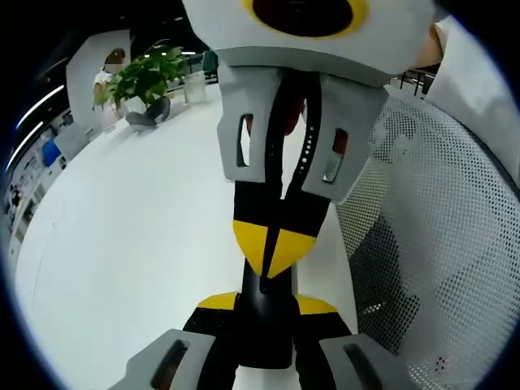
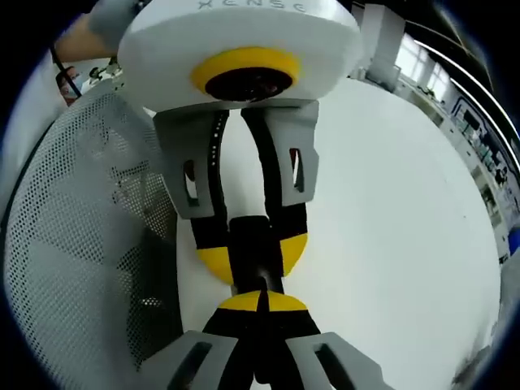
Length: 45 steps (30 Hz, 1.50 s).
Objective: Press the specified remote control buttons in sequence, fully releasing each button before pressing the next.
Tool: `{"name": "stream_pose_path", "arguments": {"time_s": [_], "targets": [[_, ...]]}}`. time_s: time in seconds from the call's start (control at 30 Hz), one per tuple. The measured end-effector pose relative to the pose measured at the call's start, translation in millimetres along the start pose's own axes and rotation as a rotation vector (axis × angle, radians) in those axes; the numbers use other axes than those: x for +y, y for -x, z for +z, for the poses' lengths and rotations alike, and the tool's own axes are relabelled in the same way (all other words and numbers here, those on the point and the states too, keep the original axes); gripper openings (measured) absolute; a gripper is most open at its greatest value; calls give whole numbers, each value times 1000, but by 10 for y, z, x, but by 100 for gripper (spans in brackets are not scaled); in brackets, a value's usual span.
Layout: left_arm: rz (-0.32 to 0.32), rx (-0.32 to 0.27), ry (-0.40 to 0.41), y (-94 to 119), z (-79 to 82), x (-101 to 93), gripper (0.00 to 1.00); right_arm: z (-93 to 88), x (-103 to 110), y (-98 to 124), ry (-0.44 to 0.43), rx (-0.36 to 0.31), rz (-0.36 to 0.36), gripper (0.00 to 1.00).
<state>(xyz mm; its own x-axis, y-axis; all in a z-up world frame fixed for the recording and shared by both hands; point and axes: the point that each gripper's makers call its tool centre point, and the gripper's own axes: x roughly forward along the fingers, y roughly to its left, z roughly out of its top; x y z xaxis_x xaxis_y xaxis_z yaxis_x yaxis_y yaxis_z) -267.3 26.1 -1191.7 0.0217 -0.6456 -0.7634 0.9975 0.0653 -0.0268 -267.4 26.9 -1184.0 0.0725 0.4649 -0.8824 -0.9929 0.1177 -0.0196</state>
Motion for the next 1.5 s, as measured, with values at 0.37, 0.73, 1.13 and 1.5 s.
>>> {"name": "stream_pose_path", "arguments": {"time_s": [0.37,0.73,1.13,1.5], "targets": [[0,-2,1,-1,-1,2,22,37,20,10,-31,-62,21,0],[-3,-13,-4,-2,0,-3,22,39,21,-17,105,-17,43,0],[-3,-13,-3,-1,0,3,22,61,-2,-18,30,-63,19,0],[-2,-10,4,-2,2,5,22,114,33,-53,88,-81,43,0]]}}
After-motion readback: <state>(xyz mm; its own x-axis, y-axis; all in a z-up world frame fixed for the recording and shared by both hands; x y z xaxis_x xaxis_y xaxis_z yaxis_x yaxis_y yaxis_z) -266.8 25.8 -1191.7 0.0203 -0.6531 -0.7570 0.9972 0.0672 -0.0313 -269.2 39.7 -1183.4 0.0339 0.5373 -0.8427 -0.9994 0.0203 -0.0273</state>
